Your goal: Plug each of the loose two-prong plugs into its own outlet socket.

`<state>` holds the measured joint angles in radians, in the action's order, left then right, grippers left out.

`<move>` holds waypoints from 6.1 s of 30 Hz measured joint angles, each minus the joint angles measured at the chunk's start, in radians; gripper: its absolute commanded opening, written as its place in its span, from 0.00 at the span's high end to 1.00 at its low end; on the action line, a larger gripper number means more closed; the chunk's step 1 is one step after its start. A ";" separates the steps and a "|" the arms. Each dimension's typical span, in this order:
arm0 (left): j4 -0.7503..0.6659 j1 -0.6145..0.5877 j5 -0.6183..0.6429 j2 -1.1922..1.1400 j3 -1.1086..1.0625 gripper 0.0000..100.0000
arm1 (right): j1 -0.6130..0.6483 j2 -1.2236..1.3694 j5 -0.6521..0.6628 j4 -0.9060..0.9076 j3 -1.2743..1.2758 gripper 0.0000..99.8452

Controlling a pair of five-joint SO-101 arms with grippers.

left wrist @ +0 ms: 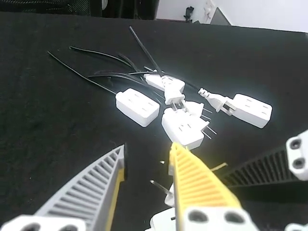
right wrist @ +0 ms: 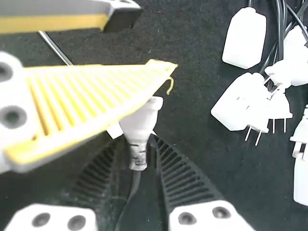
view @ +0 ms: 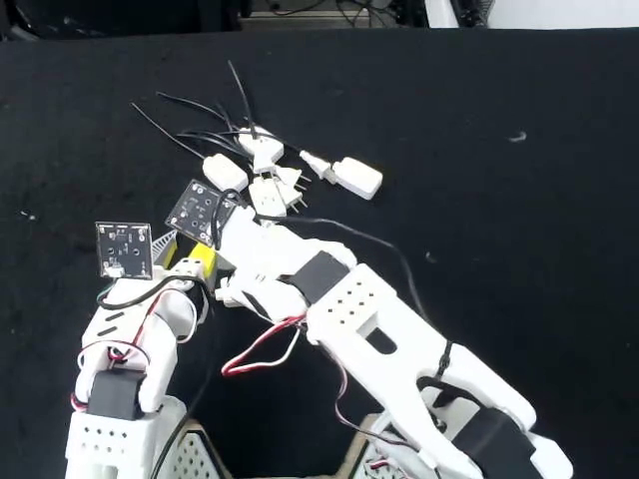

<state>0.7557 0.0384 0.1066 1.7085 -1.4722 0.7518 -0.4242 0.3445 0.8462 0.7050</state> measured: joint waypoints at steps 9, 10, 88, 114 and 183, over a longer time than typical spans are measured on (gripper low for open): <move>0.000 0.000 -0.008 0.006 0.000 0.84 | 0.006 -0.129 0.000 0.066 0.000 0.99; 0.000 0.000 -0.008 0.006 0.000 0.84 | 0.008 -0.129 0.000 0.072 0.000 0.99; 0.149 -0.173 -0.012 0.000 0.060 0.84 | -0.006 -0.129 0.071 0.252 -0.157 0.99; 0.339 -0.557 -0.494 -0.003 -0.178 0.84 | -0.032 0.293 0.793 0.411 -0.417 0.99; 0.339 -0.557 -0.506 -0.003 -0.183 0.84 | -0.061 0.585 0.839 0.385 -0.506 0.93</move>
<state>1.0948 -0.5186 -0.3997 1.7054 -1.6548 0.6905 0.1603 1.1838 1.2313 0.1987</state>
